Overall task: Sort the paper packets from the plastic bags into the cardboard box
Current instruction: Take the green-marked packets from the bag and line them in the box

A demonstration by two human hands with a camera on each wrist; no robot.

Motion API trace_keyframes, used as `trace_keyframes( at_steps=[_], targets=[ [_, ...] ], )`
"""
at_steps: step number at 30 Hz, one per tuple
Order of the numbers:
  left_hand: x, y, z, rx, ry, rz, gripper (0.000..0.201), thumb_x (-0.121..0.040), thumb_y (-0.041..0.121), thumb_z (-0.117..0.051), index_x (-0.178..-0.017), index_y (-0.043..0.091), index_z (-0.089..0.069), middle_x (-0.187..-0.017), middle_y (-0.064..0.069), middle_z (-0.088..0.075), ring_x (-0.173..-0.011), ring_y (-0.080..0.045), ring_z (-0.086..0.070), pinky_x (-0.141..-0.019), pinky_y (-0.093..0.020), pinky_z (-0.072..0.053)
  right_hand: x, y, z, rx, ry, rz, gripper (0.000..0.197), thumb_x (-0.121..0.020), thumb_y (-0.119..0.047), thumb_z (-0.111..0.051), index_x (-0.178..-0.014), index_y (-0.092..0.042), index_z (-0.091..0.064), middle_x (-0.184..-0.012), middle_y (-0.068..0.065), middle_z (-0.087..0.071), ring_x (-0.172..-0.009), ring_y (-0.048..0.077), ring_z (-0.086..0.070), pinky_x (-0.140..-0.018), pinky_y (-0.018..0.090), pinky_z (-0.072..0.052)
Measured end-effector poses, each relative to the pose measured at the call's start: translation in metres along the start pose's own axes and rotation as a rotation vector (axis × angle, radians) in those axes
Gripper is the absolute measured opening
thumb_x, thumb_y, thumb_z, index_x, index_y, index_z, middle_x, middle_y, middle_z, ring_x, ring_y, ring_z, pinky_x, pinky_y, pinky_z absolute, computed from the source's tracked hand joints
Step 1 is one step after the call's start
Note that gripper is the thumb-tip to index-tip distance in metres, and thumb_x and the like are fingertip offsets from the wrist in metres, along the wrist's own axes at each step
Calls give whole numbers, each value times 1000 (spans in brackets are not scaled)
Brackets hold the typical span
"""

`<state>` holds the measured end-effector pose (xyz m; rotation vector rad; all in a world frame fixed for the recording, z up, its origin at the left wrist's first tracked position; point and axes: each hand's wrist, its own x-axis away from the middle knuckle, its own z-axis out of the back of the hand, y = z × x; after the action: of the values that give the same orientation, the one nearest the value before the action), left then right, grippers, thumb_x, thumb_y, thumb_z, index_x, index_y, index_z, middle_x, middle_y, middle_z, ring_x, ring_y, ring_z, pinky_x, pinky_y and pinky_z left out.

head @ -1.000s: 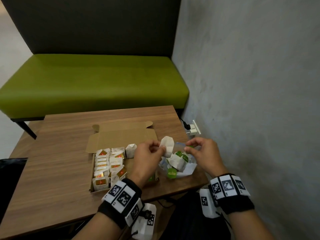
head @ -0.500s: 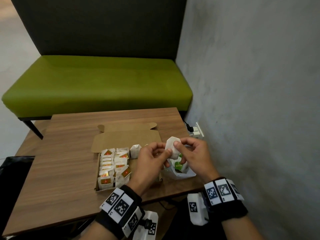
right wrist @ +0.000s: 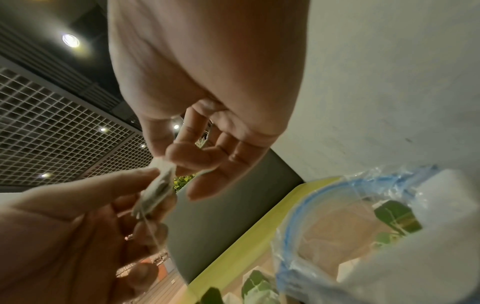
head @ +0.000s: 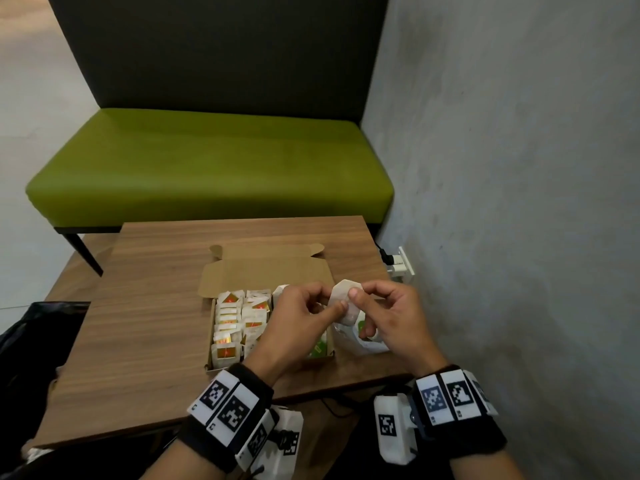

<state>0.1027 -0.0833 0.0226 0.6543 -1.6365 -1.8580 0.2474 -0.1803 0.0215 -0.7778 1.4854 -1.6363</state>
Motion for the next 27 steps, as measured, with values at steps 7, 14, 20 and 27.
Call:
trace_keyframes(
  at_steps=[7, 14, 20, 27],
  targets=[
    [15, 14, 3, 255, 38, 3, 9, -90, 5, -67, -92, -4, -68, -65, 3, -68, -53, -1, -58, -52, -12, -43, 30, 10, -9, 175, -182, -58, 28, -82, -16, -78, -102, -33, -69, -77, 8, -62, -55, 4, -54, -50, 20, -46],
    [35, 21, 12, 316, 91, 27, 7, -91, 8, -67, -87, 3, -67, -61, 2, -67, -49, -8, -54, -49, -18, -43, 44, 24, -35, 262, -185, -50, 12, -85, -15, -77, -91, -25, -75, -68, -15, -67, -60, 0, -51, -60, 22, -44],
    [53, 9, 17, 364, 126, 94, 16, -92, 10, -66, -94, -6, -67, -65, -8, -67, -49, -12, -54, -48, -21, -43, 46, 16, -35, 141, -164, -152, 22, -89, -10, -71, -108, -21, -75, -91, 7, -77, -74, 21, -70, -69, 41, -59],
    [69, -4, 5, 346, 134, 192, 13, -91, 17, -68, -98, 6, -73, -77, -12, -71, -53, -12, -56, -52, -23, -46, 30, -21, -40, -107, 22, -150, 20, -98, -6, -56, -107, -10, -73, -95, 10, -77, -88, 23, -74, -69, 30, -61]
  ],
)
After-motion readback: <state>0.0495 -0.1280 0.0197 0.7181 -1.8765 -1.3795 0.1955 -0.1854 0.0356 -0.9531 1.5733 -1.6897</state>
